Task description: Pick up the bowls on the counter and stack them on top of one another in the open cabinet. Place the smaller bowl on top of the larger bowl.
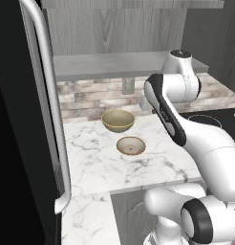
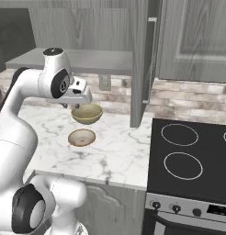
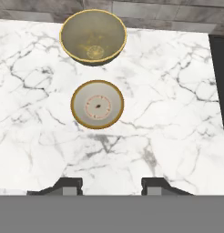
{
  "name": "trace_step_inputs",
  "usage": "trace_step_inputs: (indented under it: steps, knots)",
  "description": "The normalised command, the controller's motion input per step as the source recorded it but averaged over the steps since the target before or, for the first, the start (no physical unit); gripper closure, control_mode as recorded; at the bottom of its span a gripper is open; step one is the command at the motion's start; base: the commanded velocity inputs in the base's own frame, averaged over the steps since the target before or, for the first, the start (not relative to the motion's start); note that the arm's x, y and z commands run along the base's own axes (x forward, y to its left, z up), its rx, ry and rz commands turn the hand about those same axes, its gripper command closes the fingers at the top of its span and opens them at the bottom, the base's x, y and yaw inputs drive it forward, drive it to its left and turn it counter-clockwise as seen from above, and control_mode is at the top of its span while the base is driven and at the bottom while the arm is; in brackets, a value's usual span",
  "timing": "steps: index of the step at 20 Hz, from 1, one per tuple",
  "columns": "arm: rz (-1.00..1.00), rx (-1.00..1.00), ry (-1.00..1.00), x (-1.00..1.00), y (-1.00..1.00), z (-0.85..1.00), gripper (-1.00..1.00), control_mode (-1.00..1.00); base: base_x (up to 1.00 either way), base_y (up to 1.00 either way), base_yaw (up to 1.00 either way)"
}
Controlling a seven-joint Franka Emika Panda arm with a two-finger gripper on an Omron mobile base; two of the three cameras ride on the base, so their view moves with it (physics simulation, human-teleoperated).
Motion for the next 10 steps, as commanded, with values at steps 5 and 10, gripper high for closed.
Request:
trace_step_inputs:
  steps: [5, 10]
  knots:
    - [0.00, 0.00, -0.06, -0.26, -0.02, -0.01, -1.00, -1.00, 0.00, 0.00, 0.00]
    - [0.00, 0.00, -0.03, -0.32, -0.01, -0.07, -1.00, -1.00, 0.00, 0.00, 0.00]
